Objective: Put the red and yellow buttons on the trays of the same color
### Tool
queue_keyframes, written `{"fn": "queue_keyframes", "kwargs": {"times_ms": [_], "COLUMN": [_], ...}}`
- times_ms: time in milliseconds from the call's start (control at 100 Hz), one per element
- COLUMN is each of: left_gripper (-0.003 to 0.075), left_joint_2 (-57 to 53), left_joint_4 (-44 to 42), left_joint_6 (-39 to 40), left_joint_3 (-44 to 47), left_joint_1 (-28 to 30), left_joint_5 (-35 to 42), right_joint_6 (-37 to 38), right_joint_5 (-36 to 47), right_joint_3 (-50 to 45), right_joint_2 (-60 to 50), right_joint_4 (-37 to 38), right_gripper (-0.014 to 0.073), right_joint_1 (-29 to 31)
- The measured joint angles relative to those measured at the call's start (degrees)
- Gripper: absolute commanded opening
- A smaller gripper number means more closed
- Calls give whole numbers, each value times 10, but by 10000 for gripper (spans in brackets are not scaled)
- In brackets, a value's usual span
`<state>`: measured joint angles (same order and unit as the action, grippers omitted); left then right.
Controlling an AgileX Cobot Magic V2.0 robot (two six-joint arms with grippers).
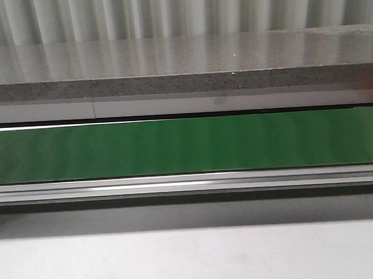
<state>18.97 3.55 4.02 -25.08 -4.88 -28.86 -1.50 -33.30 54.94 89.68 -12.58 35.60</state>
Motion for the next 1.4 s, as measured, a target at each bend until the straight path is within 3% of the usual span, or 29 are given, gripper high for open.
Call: {"fn": "queue_keyframes", "kwargs": {"times_ms": [260,540,730,850,1040,1130,1400], "left_gripper": [-20,-20,-20,-20,-20,-20,-19], "left_joint_2": [0,0,0,0,0,0,0], "left_joint_4": [0,0,0,0,0,0,0], "left_joint_6": [0,0,0,0,0,0,0], "left_joint_3": [0,0,0,0,0,0,0], "left_joint_1": [0,0,0,0,0,0,0], "left_joint_5": [0,0,0,0,0,0,11], "right_joint_6": [-9,-69,-90,-92,-92,-92,-92], "right_joint_5": [2,4,2,-2,-8,-14,-24], "right_joint_3": [0,-4,-57,-93,-116,-118,-118], "right_joint_2": [-142,-268,-338,-373,-409,-411,-411], "right_joint_4": [-6,-9,-10,-10,-10,-10,-10], "right_gripper": [643,643,628,496,82,-64,-67], "right_joint_1": [-53,-207,-288,-315,-322,-322,-322]}}
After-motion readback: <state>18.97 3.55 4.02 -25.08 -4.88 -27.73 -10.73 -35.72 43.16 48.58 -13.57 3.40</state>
